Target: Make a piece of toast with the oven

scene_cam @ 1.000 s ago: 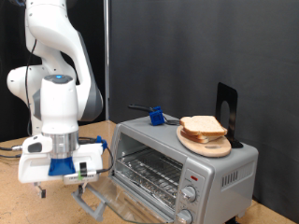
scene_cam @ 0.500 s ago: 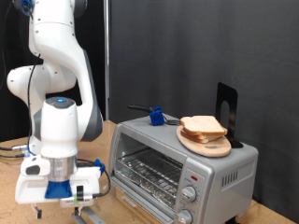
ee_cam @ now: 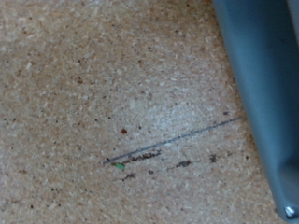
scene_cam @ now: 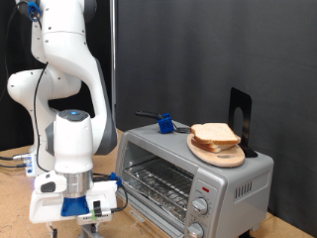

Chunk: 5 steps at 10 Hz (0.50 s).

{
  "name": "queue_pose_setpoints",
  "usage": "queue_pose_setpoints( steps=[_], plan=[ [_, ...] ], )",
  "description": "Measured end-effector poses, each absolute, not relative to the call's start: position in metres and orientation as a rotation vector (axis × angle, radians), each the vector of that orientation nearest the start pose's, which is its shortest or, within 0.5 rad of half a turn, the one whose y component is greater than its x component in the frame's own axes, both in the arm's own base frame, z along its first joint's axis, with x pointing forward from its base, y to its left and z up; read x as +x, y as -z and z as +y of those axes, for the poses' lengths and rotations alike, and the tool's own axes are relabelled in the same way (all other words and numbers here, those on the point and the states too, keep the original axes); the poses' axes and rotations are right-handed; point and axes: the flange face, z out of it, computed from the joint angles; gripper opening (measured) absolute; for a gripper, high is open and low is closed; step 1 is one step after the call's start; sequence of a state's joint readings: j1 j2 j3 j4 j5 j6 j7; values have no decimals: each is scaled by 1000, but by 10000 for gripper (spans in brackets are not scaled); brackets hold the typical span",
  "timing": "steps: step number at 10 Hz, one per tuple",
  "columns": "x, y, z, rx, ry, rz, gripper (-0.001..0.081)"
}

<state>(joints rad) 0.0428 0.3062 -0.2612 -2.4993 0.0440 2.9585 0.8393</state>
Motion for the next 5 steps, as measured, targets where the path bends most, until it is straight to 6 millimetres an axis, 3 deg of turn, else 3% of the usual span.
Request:
queue_pose_setpoints(
  steps=[5],
  plan=[
    [458, -234, -125, -2650, 345, 1483, 806]
  ],
)
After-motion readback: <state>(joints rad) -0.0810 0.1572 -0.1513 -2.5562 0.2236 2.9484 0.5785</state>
